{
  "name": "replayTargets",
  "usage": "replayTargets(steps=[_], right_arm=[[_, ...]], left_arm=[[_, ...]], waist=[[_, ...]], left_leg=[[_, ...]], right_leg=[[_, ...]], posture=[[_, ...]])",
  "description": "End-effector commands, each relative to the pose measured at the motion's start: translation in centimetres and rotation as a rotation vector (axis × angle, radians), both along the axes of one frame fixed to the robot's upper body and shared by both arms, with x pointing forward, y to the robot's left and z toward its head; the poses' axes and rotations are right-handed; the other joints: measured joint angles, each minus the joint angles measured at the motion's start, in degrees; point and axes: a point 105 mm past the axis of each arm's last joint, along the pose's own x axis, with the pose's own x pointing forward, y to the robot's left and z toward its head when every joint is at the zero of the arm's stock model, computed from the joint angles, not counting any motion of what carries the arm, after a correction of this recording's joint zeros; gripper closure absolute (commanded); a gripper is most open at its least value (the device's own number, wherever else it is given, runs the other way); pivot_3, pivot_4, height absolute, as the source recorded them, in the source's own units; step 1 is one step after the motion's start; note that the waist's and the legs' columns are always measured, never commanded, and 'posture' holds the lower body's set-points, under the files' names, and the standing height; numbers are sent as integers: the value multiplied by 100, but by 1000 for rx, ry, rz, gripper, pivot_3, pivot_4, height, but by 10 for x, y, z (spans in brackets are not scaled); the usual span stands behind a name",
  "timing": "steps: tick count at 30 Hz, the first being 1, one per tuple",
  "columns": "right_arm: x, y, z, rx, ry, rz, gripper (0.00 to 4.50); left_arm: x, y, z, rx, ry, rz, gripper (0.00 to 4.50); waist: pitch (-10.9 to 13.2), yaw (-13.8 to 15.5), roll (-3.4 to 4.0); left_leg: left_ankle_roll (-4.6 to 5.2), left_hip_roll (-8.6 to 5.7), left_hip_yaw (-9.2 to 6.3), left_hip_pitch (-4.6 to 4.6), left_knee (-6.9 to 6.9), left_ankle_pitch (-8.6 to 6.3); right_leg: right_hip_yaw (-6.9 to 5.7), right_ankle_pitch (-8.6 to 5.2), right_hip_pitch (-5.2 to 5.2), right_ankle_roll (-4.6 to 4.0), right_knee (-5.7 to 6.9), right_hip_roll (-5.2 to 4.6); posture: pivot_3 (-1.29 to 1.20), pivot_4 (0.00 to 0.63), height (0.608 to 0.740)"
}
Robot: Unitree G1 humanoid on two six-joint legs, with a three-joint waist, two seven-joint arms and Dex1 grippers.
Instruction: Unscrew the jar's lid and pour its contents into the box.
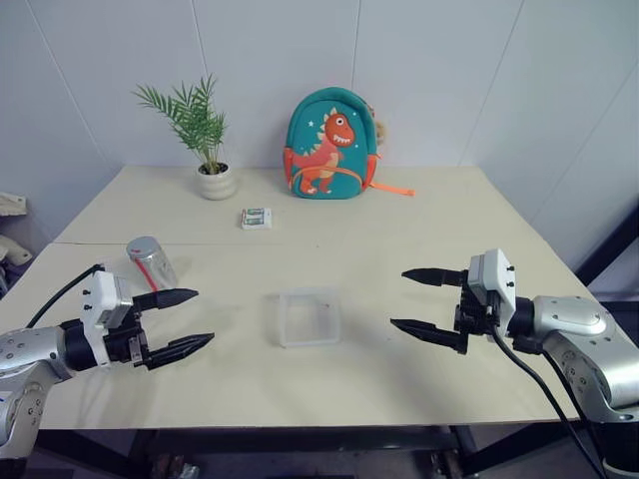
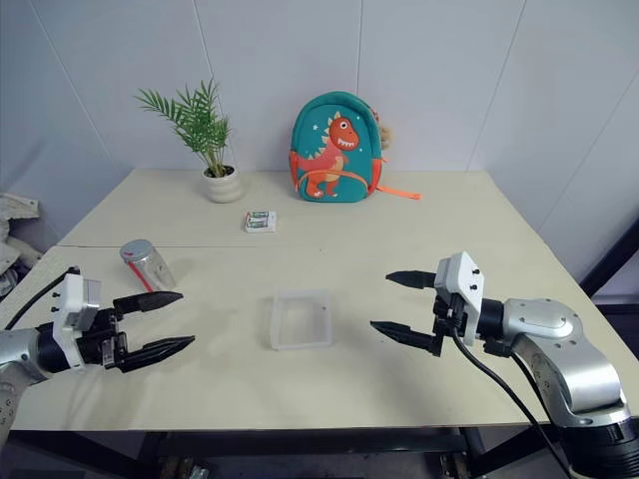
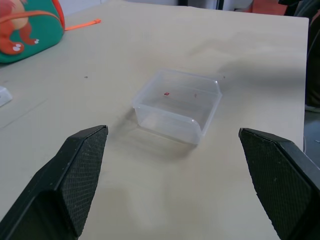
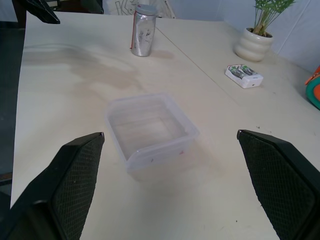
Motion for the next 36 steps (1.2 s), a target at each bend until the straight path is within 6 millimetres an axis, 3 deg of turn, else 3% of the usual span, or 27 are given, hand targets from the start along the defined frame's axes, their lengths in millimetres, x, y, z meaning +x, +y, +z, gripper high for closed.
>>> replayTargets(steps=[1, 6, 9, 13, 16, 20, 21, 25, 30, 33, 36], right_arm=[[1, 5, 10, 6, -26, 42, 0], [9, 11, 8, 7, -13, 80, 0], [12, 24, 12, 28, -28, 126, 0], [16, 47, 18, 81, -58, 171, 0], [20, 57, 25, 130, -58, 178, 0], [29, 67, 36, 183, -80, 163, 0], [29, 71, 38, 189, -88, 169, 0], [28, 88, 45, 210, -114, 210, 0], [27, 102, 49, 236, -148, 223, 0], [28, 108, 53, 263, -167, 216, 0], [28, 112, 56, 282, -180, 212, 0]], left_arm=[[-5, 4, 5, -8, -56, 32, 23], [-10, 8, -4, -47, -63, 123, 23], [-7, 21, -11, -118, -92, 296, 23], [11, 51, -20, -305, -175, 753, 23], [14, 60, -30, -383, -201, 931, 23], [24, 68, -38, -366, -198, 1006, 23], [28, 73, -38, -353, -202, 1022, 23], [49, 90, -28, -306, -212, 1026, 23], [76, 97, -27, -276, -184, 985, 23], [90, 102, -22, -272, -188, 974, 23], [103, 106, -19, -252, -181, 975, 23]], waist=[[0, -15, 0], [0, -13, -1], [0, -17, 1], [-1, 12, 0], [-1, 22, -2], [-2, 18, -3], [-2, 17, -3], [-2, 14, -3], [-2, 13, -3], [-3, 16, -4], [-3, 19, -4]], left_leg=[[0, 0, 3, 1, 0, 0], [3, 1, 6, 1, 4, -2], [4, 2, 6, 1, 5, -2], [4, 3, 2, 2, 23, -3], [4, 0, 0, -2, 52, -4], [3, 1, -1, -6, 80, -5], [6, 2, -1, -3, 80, -2], [7, 7, -1, 0, 84, 2], [2, 11, 0, -1, 77, -1], [-4, 13, -1, -4, 73, -10], [-6, 16, -1, -15, 67, -14]], right_leg=[[4, 1, 0, 1, 0, 0], [6, 2, 0, 3, 0, 0], [7, 3, 0, 5, 3, -1], [5, 35, 1, 62, 21, 1], [6, 60, 3, 106, 36, 2], [7, 67, 8, 78, 35, 10], [8, 37, 11, 11, 31, 11], [10, 44, 15, 2, 30, 19], [9, 46, 13, 6, 31, 23], [6, 96, 7, 96, 36, 25], [5, 95, -10, 95, 40, 28]], posture=[[0, 150, 740], [0, 150, 740], [0, 150, 740], [0, 150, 740], [0, 150, 740], [0, 150, 740], [0, 150, 740], [0, 150, 740], [0, 150, 740], [0, 150, 740], [0, 150, 740]])
